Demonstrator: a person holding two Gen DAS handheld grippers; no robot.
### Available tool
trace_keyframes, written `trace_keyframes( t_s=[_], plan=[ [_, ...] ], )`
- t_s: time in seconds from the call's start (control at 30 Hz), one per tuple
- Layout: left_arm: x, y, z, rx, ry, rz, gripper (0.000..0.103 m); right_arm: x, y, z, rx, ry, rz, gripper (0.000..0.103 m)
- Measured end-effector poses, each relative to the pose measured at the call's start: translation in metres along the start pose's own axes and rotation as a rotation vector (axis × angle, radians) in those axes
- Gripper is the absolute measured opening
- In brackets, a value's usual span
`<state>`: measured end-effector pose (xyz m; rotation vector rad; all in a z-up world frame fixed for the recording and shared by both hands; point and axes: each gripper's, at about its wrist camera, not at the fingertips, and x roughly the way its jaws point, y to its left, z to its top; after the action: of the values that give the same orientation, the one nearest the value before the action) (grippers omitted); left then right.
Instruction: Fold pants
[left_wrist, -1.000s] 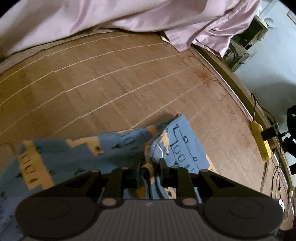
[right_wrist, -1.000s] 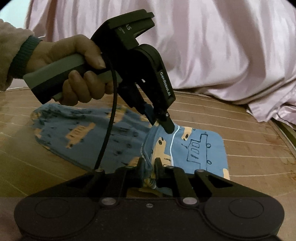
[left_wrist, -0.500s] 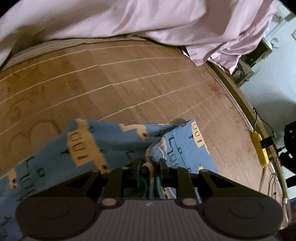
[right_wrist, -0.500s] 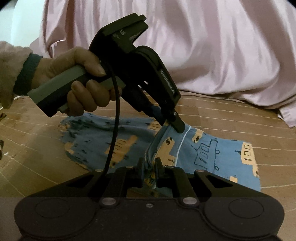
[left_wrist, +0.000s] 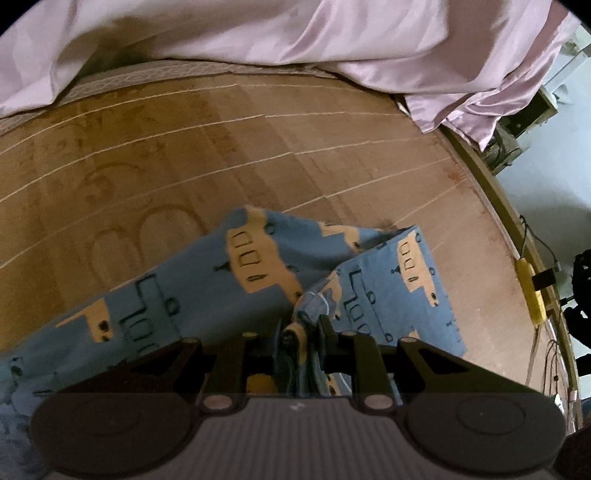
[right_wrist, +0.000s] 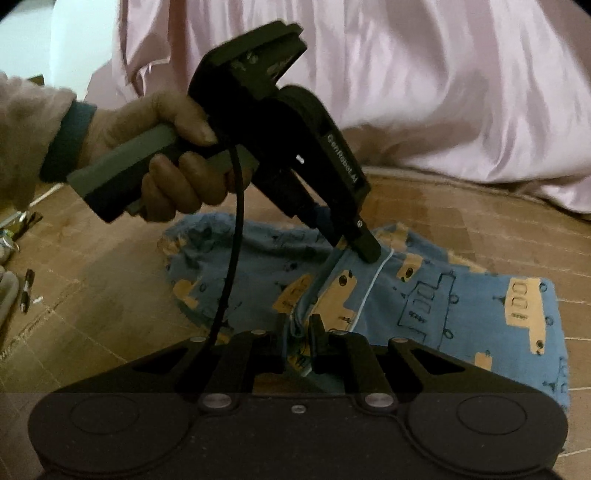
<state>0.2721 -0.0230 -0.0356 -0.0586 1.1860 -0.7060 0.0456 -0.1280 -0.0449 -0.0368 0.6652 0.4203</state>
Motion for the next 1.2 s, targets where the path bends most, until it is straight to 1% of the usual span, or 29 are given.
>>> trace_keyframes(
  t_s=[0.03, 0.1, 0.17, 0.2, 0.23, 0.27, 0.3, 0.33, 0.37, 0.43, 0.47, 0.5, 0.53, 0.6, 0.67, 0.73, 0.8, 0.83, 0.87, 0.9, 0.93, 1.0, 1.07, 1.13, 1.17, 1.2],
  plan=[
    [0.002, 0.002, 0.0, 0.0, 0.009, 0.006, 0.022, 0.004, 0.001, -0.001, 0.004, 0.018, 0.001, 0.012],
    [0.009, 0.004, -0.002, 0.013, 0.031, 0.039, 0.027, 0.014, 0.0, -0.002, 0.017, 0.059, 0.007, 0.018],
    [0.014, 0.004, -0.006, 0.035, 0.041, 0.077, 0.031, 0.016, 0.0, -0.004, 0.029, 0.055, 0.022, 0.027],
    [0.013, 0.003, -0.007, 0.041, 0.029, 0.078, 0.031, 0.014, 0.0, -0.003, 0.029, 0.05, 0.028, 0.029],
    [0.011, 0.002, -0.007, 0.043, 0.017, 0.084, 0.032, 0.01, -0.001, -0.003, 0.023, 0.044, 0.033, 0.035],
    [0.008, 0.0, -0.008, 0.049, 0.009, 0.096, 0.038, 0.004, -0.004, -0.002, 0.016, 0.036, 0.034, 0.043],
    [0.003, -0.003, -0.008, 0.062, -0.01, 0.119, 0.046, -0.006, -0.008, -0.003, 0.004, 0.03, 0.031, 0.048],
    [-0.003, -0.006, -0.011, 0.079, -0.04, 0.137, 0.051, -0.016, -0.014, -0.004, -0.016, 0.024, 0.019, 0.058],
    [-0.009, -0.01, -0.014, 0.095, -0.071, 0.155, 0.059, -0.024, -0.019, -0.006, -0.042, 0.019, -0.012, 0.066],
    [-0.021, -0.021, -0.022, 0.137, -0.142, 0.188, 0.06, -0.038, -0.038, -0.008, -0.11, 0.017, -0.139, 0.069],
    [-0.026, -0.028, -0.027, 0.164, -0.178, 0.192, 0.063, -0.04, -0.05, -0.009, -0.148, 0.022, -0.217, 0.071],
    [-0.028, -0.036, -0.034, 0.192, -0.205, 0.196, 0.064, -0.039, -0.061, -0.009, -0.179, 0.032, -0.287, 0.072],
    [-0.028, -0.044, -0.04, 0.212, -0.225, 0.204, 0.064, -0.035, -0.072, -0.007, -0.202, 0.042, -0.352, 0.074],
    [-0.019, -0.058, -0.052, 0.24, -0.224, 0.222, 0.065, -0.025, -0.094, -0.004, -0.204, 0.016, -0.443, 0.076],
    [-0.008, -0.07, -0.065, 0.275, -0.211, 0.266, 0.065, -0.012, -0.109, 0.0, -0.187, 0.0, -0.463, 0.077],
    [0.003, -0.078, -0.076, 0.312, -0.189, 0.33, 0.065, 0.005, -0.117, 0.001, -0.209, -0.002, -0.477, 0.078],
    [0.01, -0.078, -0.085, 0.338, -0.163, 0.398, 0.067, 0.022, -0.121, -0.005, -0.261, 0.04, -0.503, 0.078],
    [0.01, -0.075, -0.09, 0.346, -0.176, 0.408, 0.068, 0.029, -0.123, -0.009, -0.294, 0.065, -0.524, 0.078],
    [0.008, -0.073, -0.095, 0.349, -0.191, 0.412, 0.074, 0.033, -0.124, -0.013, -0.316, 0.058, -0.537, 0.086],
    [0.007, -0.07, -0.097, 0.345, -0.192, 0.421, 0.078, 0.031, -0.127, -0.016, -0.331, 0.045, -0.567, 0.09],
    [0.004, -0.067, -0.1, 0.33, -0.195, 0.421, 0.079, 0.032, -0.129, -0.016, -0.344, 0.049, -0.602, 0.096],
    [-0.001, -0.057, -0.102, 0.292, -0.19, 0.406, 0.081, 0.033, -0.128, -0.013, -0.373, 0.068, -0.637, 0.096],
    [-0.007, -0.047, -0.102, 0.24, -0.181, 0.379, 0.081, 0.026, -0.123, -0.008, -0.376, 0.056, -0.648, 0.093],
    [-0.014, -0.041, -0.102, 0.174, -0.18, 0.359, 0.081, 0.01, -0.108, -0.003, -0.365, 0.004, -0.628, 0.094],
    [-0.018, -0.038, -0.102, 0.141, -0.188, 0.352, 0.08, 0.0, -0.098, -0.003, -0.346, -0.026, -0.603, 0.098],
    [-0.023, -0.036, -0.104, 0.114, -0.203, 0.345, 0.08, -0.004, -0.092, -0.004, -0.331, -0.037, -0.574, 0.099]
  ],
)
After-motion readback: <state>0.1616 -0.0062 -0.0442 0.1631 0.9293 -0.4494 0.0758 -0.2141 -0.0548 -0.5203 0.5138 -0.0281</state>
